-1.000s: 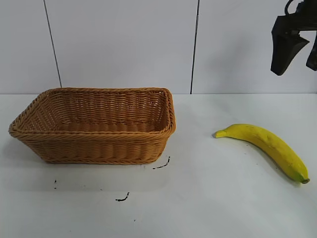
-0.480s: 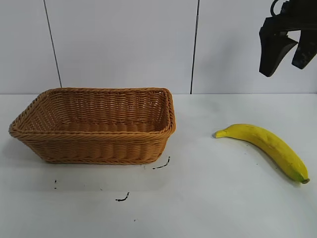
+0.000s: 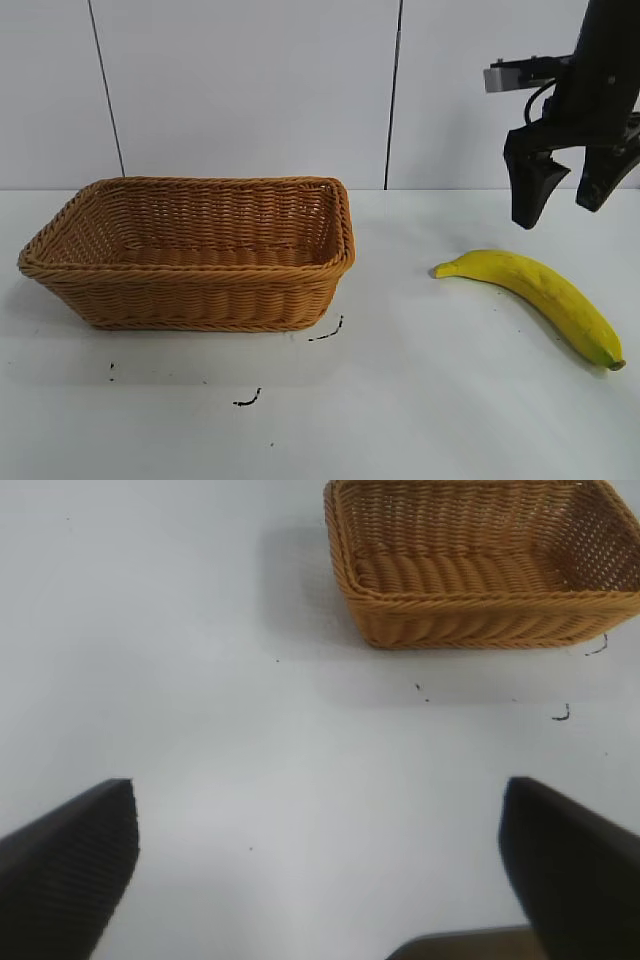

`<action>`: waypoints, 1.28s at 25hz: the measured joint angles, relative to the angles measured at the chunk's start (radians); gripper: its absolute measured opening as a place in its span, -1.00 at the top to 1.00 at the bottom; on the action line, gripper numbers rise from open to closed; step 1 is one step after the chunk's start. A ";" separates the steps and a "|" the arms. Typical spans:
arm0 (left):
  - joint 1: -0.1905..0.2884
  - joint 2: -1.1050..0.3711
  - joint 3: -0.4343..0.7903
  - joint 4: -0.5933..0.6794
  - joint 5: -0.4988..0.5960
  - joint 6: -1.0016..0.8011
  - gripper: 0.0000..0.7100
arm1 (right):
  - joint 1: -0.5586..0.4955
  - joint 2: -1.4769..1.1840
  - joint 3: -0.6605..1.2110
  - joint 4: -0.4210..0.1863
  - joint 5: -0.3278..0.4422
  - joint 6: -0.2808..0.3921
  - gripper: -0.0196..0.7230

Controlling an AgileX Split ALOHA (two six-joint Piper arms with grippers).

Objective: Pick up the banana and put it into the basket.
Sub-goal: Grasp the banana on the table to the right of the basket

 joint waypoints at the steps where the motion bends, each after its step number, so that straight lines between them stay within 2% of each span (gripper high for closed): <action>1: 0.000 0.000 0.000 0.000 0.000 0.000 -0.96 | 0.000 0.019 0.000 0.000 -0.009 0.003 -0.76; 7: 0.000 0.000 0.000 0.000 0.000 0.000 -0.96 | 0.000 0.112 0.000 0.000 -0.076 0.026 -0.76; 16: 0.000 0.000 0.000 0.000 0.000 0.000 -0.96 | -0.001 0.146 -0.001 0.000 -0.128 0.052 -0.76; 22: 0.000 0.000 0.000 0.000 0.000 0.000 -0.96 | -0.002 0.181 -0.001 0.000 -0.123 0.052 -0.76; 29: 0.000 0.000 0.000 0.000 0.000 0.000 -0.96 | -0.002 0.183 -0.001 0.000 -0.124 0.052 -0.64; 31: 0.000 0.000 0.000 0.000 0.000 0.000 -0.96 | -0.002 0.183 -0.001 0.000 -0.124 0.051 -0.52; 32: 0.000 0.000 0.000 0.000 0.000 0.000 -0.96 | -0.002 0.184 -0.001 0.000 -0.124 0.051 -0.40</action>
